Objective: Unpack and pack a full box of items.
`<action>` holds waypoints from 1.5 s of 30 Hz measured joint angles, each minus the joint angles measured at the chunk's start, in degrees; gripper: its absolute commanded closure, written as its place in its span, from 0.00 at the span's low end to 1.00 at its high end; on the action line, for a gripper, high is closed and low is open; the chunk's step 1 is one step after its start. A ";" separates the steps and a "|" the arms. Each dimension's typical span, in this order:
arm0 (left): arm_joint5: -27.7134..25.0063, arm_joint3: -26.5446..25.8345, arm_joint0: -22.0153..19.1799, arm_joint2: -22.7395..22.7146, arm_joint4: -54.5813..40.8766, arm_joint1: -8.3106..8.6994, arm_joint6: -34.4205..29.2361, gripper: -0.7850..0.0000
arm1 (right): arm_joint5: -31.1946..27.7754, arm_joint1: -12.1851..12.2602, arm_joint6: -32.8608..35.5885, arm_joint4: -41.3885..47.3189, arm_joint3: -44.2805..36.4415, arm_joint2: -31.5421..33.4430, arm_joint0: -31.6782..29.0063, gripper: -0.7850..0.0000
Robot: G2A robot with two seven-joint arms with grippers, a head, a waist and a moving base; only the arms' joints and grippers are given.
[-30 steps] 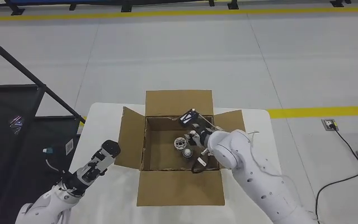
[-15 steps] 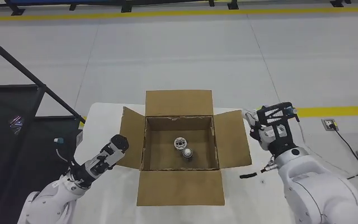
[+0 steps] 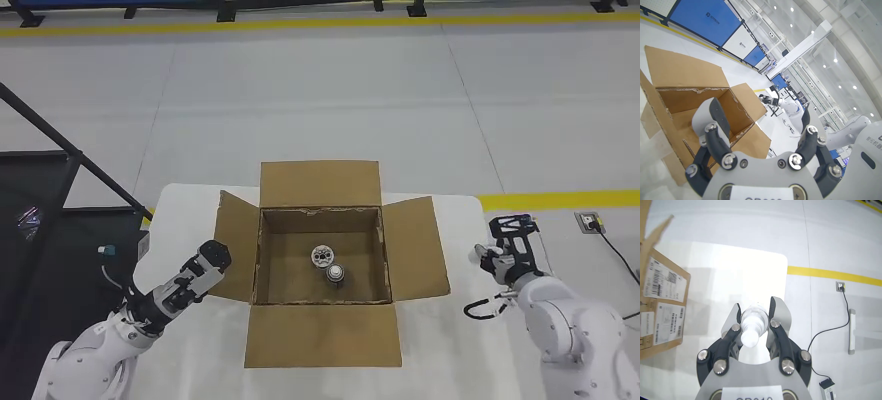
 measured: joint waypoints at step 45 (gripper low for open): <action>-0.34 -0.33 3.66 -1.64 0.08 0.25 4.59 0.00 | -0.80 -4.49 5.84 14.91 6.59 -40.85 20.64 0.00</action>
